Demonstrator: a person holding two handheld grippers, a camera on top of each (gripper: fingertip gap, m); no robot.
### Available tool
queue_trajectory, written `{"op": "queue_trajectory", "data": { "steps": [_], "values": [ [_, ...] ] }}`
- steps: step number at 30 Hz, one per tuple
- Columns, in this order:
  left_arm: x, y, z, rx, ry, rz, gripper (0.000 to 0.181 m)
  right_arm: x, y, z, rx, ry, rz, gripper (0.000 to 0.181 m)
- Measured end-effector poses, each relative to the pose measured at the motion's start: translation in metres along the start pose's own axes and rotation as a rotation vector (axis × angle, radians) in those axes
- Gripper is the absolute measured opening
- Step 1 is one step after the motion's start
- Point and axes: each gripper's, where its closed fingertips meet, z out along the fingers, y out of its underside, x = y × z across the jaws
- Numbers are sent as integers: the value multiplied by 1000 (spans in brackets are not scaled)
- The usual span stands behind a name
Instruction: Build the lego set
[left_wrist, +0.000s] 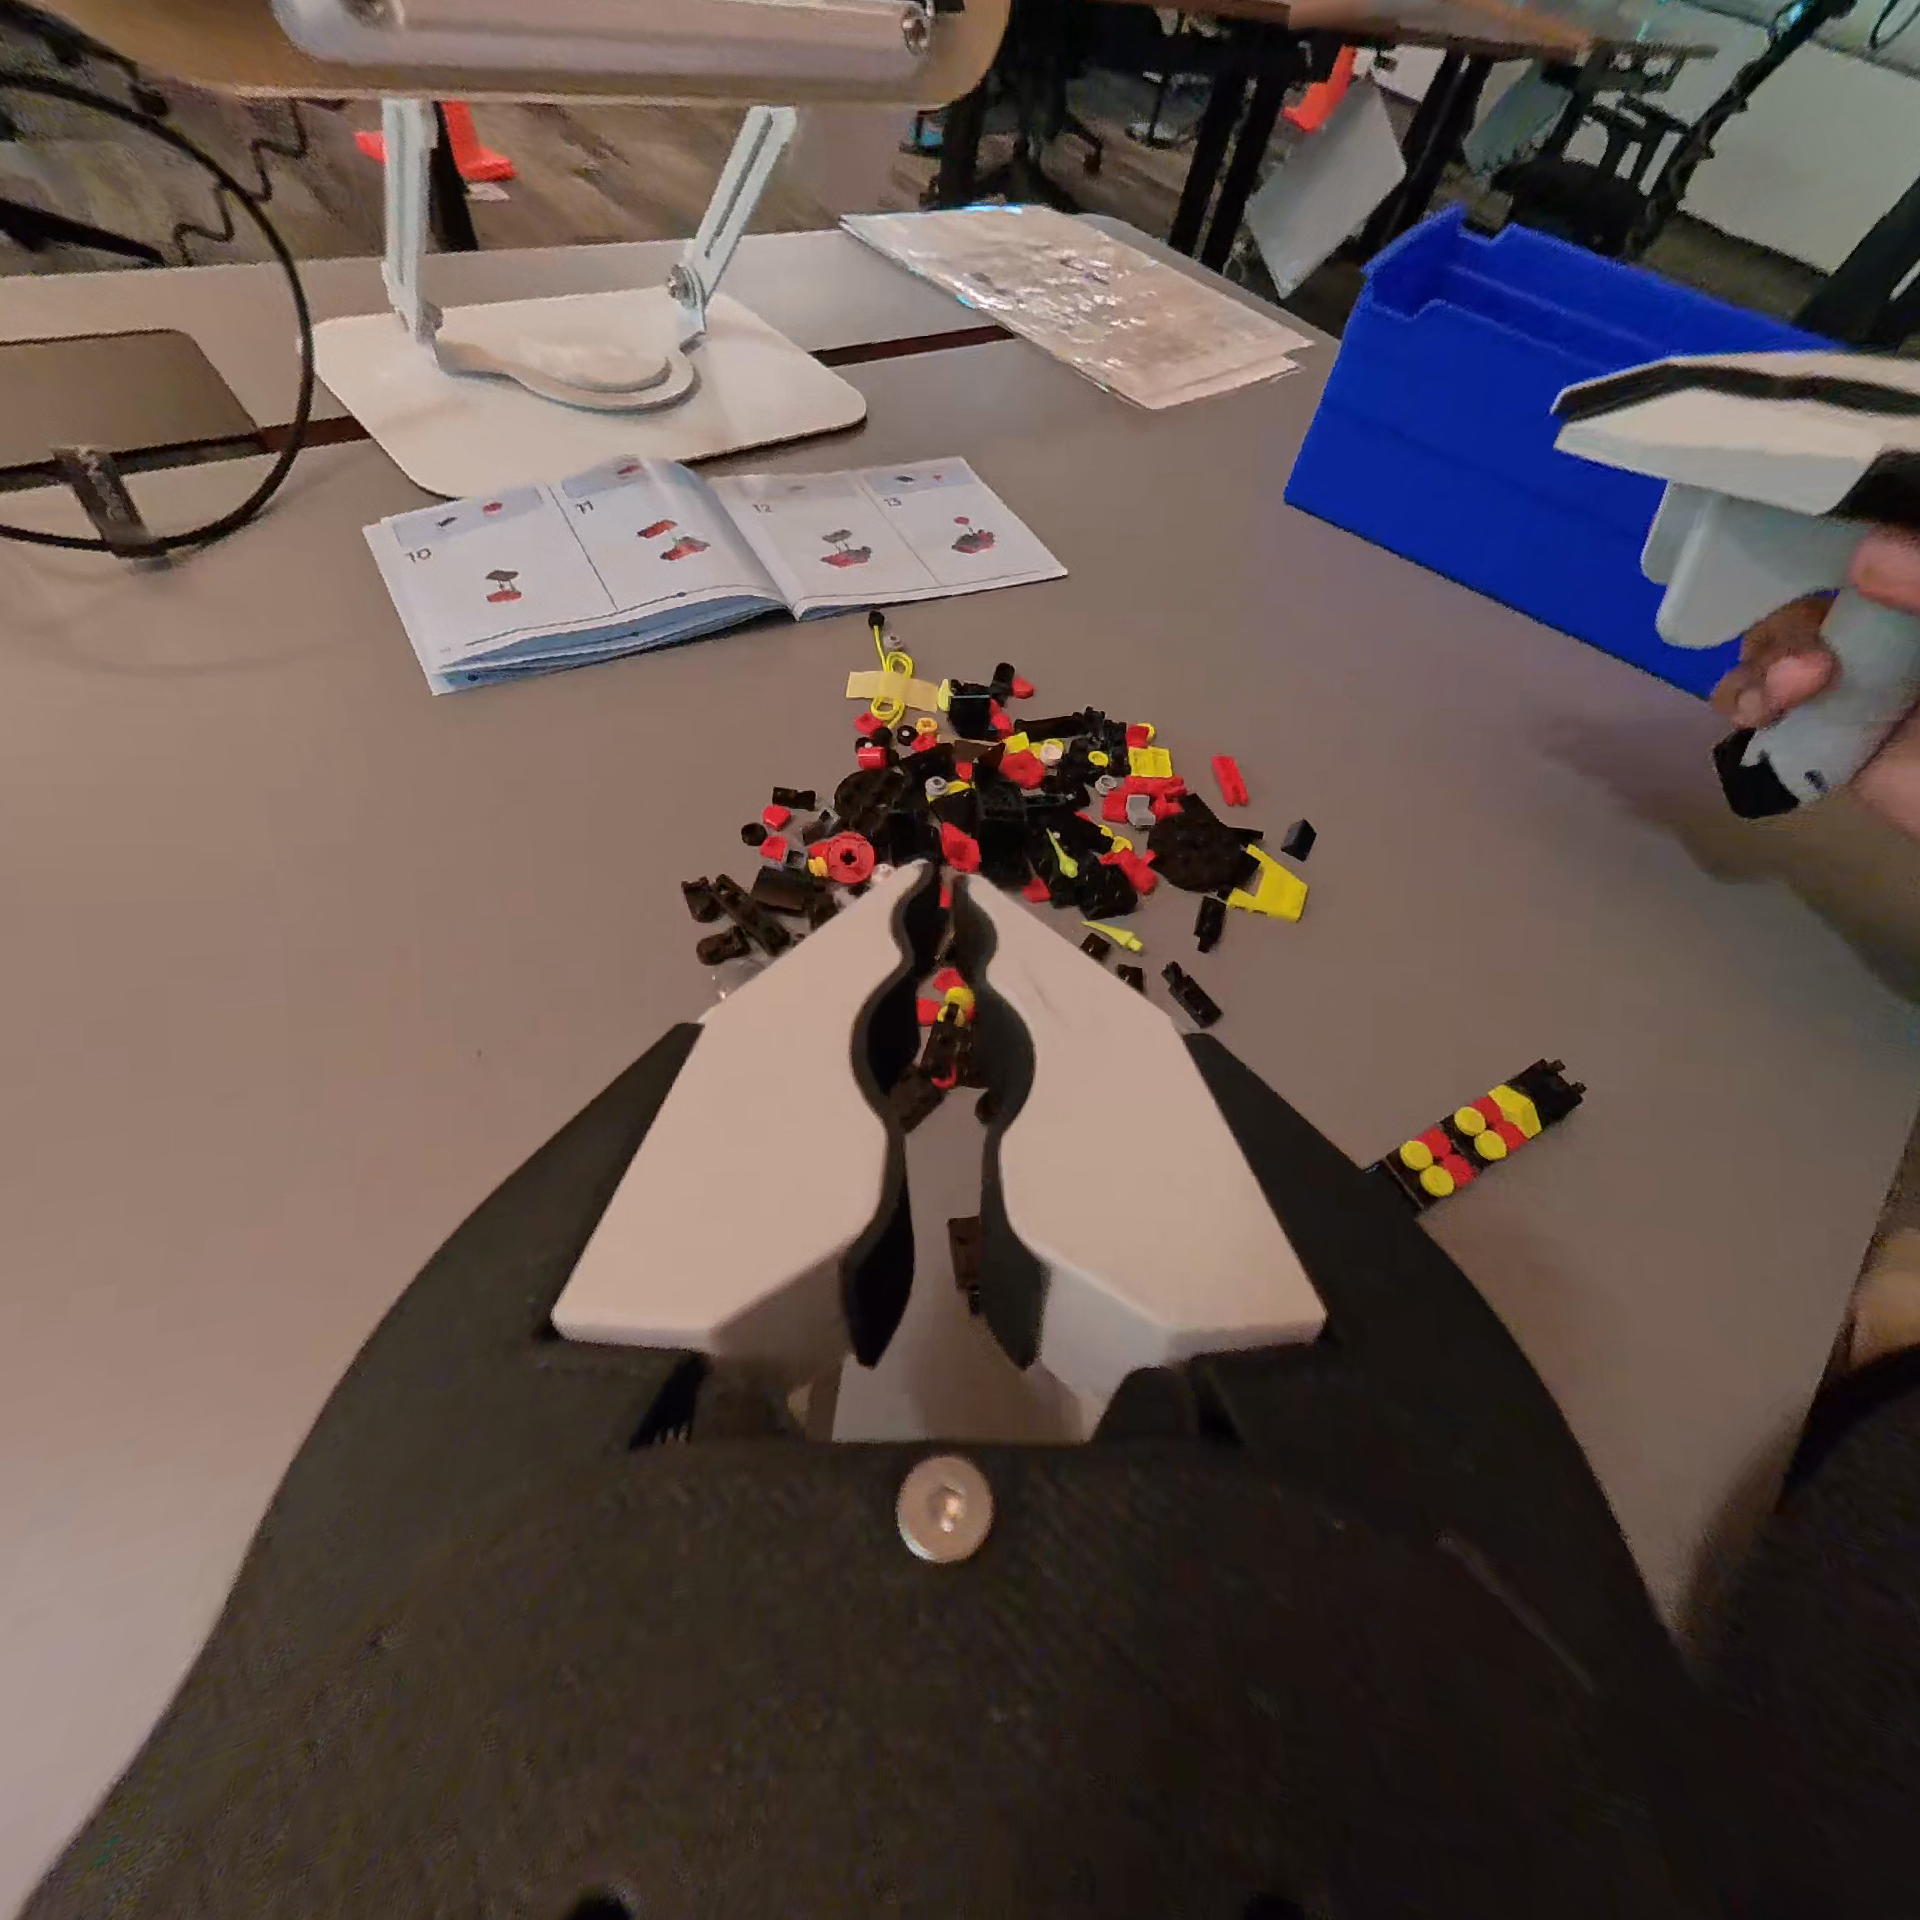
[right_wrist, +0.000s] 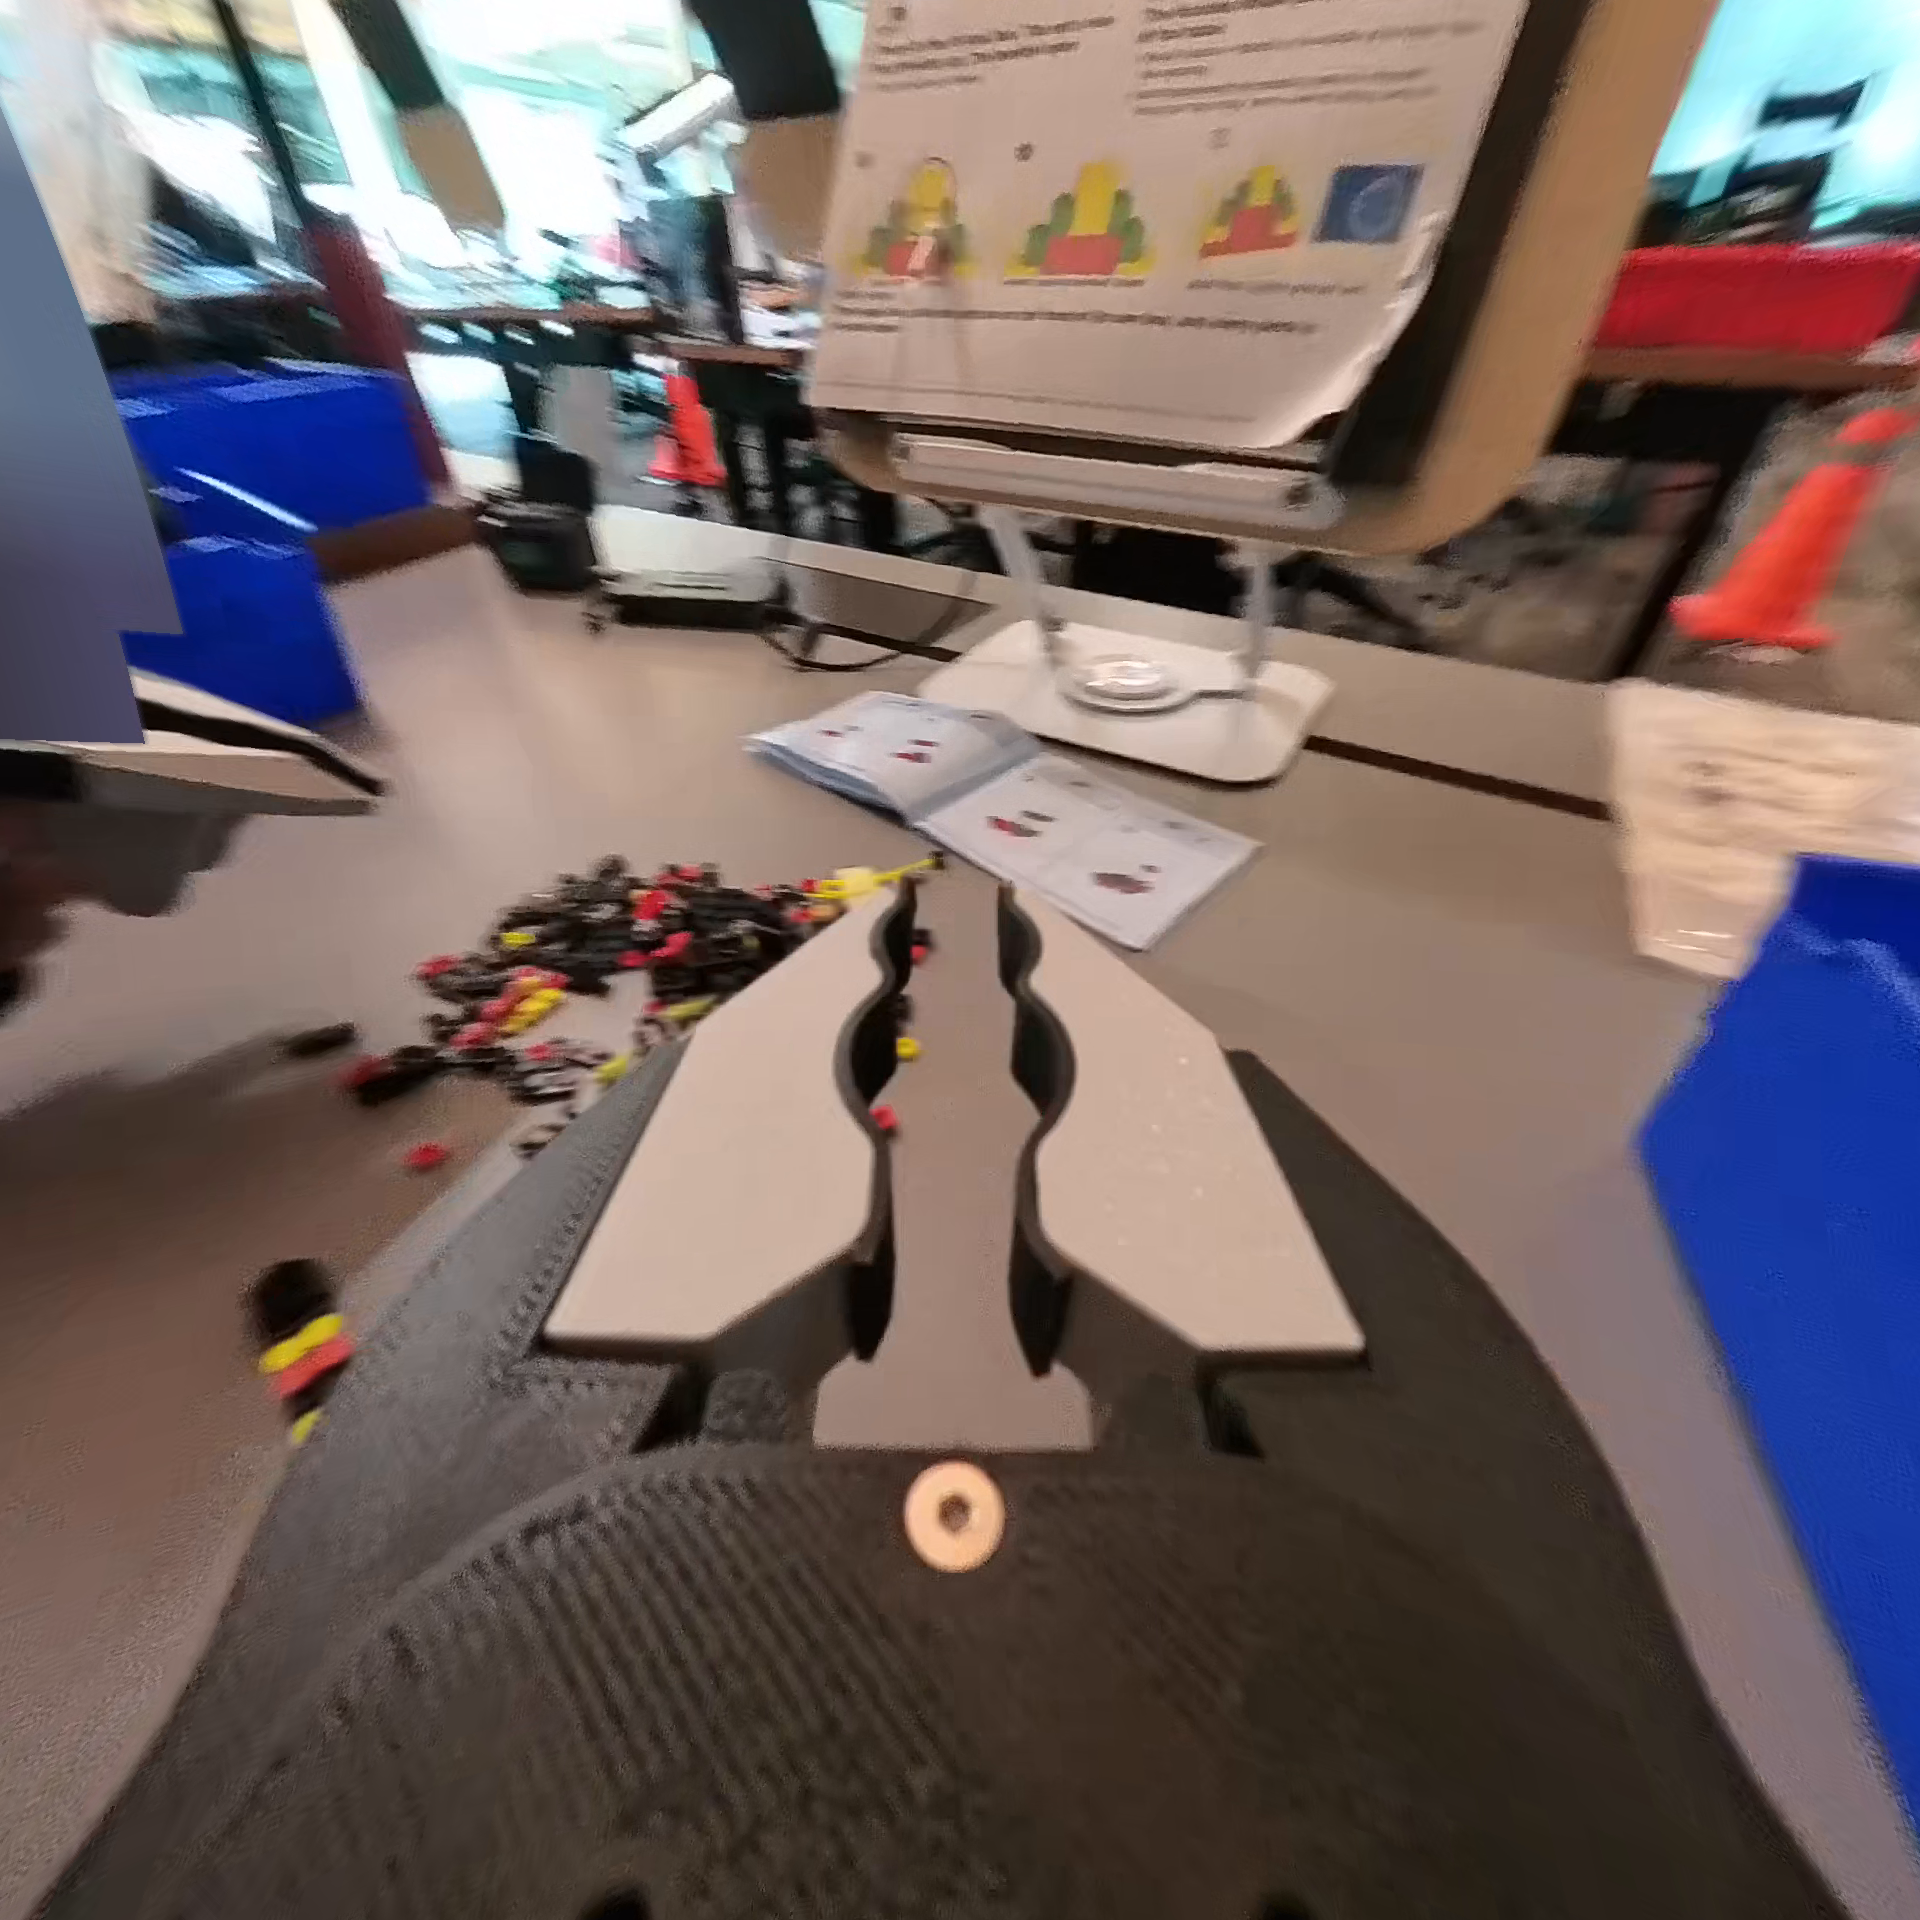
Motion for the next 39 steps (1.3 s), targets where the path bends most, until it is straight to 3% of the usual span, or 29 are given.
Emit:
{"op": "queue_trajectory", "data": {
  "steps": [3, 9, 13, 15, 17, 19, 21, 24, 28, 34, 39],
  "values": [
    [-9, 3, 1, -9, -17, -47, 0, 7, 8, 3, -1, 143, -104, 18],
    [-19, 5, 0, -29, -34, -108, 0, -35, 28, 16, -160, -77, 92, 27],
    [-27, 5, 1, -25, -54, -130, 0, -48, 23, 19, -113, -136, -20, 21],
    [-34, 4, 1, -13, -89, -123, 0, -53, 9, 20, -22, -134, -116, 36],
    [-38, 3, 1, -2, -102, -130, 0, -52, -4, 19, 71, -115, -133, 38],
    [-37, 4, 1, -2, -88, -146, 0, -55, -11, 18, 135, -149, -136, 52],
    [-34, 6, 3, -6, -69, -149, 3, -54, -11, 20, 136, -168, -131, 74],
    [-26, 7, 7, -6, -33, -132, 16, -40, -10, 24, 119, -123, -104, 94],
    [-14, 8, 11, -14, 21, -96, 30, -42, 0, 25, 56, -169, -63, 122],
    [7, 9, 10, -23, 127, -78, 49, -67, -1, 14, 63, -304, -44, 125],
    [9, 8, 9, -11, 127, -43, 61, -72, -9, 7, 106, -325, -57, 114]
  ]
}}
